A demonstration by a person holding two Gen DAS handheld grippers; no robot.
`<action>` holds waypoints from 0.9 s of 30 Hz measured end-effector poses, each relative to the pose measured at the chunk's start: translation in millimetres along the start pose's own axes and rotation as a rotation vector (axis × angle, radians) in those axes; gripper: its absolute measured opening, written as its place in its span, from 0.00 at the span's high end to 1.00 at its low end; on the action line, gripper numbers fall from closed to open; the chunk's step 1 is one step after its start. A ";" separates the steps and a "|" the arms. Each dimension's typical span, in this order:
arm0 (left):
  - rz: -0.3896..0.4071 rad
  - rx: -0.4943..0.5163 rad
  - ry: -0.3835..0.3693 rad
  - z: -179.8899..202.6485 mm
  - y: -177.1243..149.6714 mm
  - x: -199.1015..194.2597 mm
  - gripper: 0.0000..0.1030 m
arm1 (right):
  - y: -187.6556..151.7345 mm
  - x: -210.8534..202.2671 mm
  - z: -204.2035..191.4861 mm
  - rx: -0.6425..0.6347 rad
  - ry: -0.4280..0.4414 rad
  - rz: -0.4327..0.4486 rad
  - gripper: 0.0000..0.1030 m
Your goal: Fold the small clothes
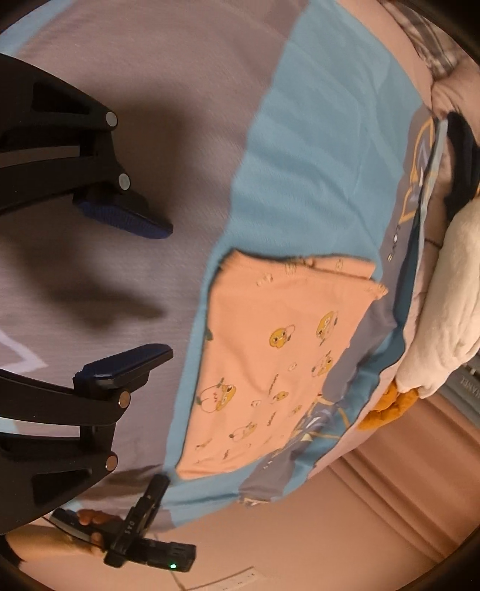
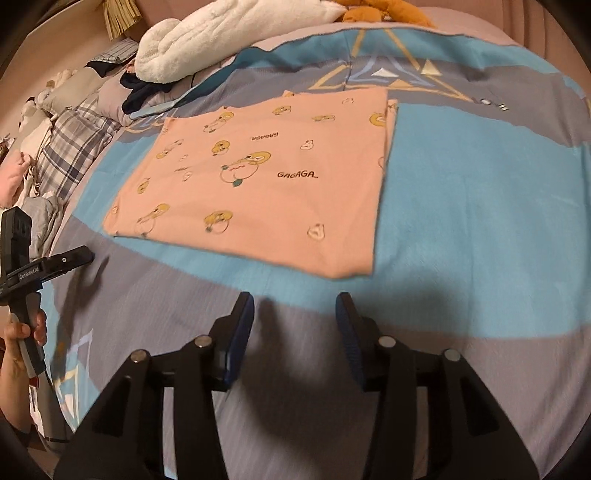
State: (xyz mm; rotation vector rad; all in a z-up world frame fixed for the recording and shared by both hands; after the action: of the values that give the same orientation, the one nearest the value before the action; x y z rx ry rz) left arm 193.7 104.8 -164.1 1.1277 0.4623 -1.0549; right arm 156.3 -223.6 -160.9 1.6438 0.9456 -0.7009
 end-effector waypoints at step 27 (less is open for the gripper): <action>0.000 -0.195 -0.290 -48.9 69.7 52.8 0.22 | 58.2 25.0 -70.5 0.028 0.196 0.079 0.35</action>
State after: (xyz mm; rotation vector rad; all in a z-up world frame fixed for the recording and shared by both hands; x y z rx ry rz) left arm 287.8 128.1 -189.0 0.7870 0.3258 -1.1274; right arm 217.9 -156.9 -134.0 1.7892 1.0062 -0.5080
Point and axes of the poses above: each gripper's, at about its wrist camera, not at the fingertips, and x roughly the way its jaws point, z to its right, y to its top, the point moved 1 cm from there along x, roughly the way its jaws point, and after that the axes turned 5 degrees about x, right-handed, at the moved point
